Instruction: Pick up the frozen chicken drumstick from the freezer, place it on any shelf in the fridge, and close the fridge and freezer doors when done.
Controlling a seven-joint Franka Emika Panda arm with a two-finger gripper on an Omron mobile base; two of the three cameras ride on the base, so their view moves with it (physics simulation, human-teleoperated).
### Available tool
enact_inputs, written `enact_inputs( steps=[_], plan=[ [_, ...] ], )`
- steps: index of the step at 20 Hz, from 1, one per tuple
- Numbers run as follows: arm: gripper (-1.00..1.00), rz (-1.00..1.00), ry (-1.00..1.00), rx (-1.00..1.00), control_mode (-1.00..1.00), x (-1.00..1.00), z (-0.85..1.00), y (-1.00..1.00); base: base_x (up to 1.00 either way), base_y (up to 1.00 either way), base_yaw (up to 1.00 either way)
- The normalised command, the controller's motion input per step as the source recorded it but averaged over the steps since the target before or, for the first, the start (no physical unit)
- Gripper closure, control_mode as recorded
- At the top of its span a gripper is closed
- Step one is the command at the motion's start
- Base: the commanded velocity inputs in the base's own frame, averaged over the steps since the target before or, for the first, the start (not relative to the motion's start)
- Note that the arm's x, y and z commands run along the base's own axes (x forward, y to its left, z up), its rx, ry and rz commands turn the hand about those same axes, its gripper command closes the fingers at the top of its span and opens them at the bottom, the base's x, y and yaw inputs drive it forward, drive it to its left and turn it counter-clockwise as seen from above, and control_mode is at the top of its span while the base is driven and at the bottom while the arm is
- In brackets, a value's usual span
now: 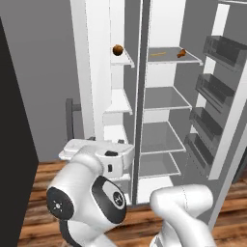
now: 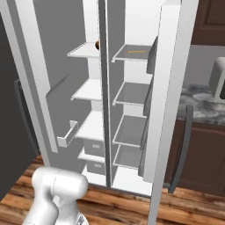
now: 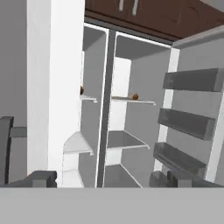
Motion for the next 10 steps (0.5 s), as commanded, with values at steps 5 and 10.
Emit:
enact_inputs(
  steps=[5, 10],
  plan=[
    [-1.0, -0.33, -0.21, 0.01, -1.0, 1.0, 0.0, 0.93, 0.0, 0.0, 0.0],
    [-1.0, -0.18, -0.01, 0.0, -1.0, 0.57, -0.16, 0.31, 0.0, 0.0, 0.0]
  ],
)
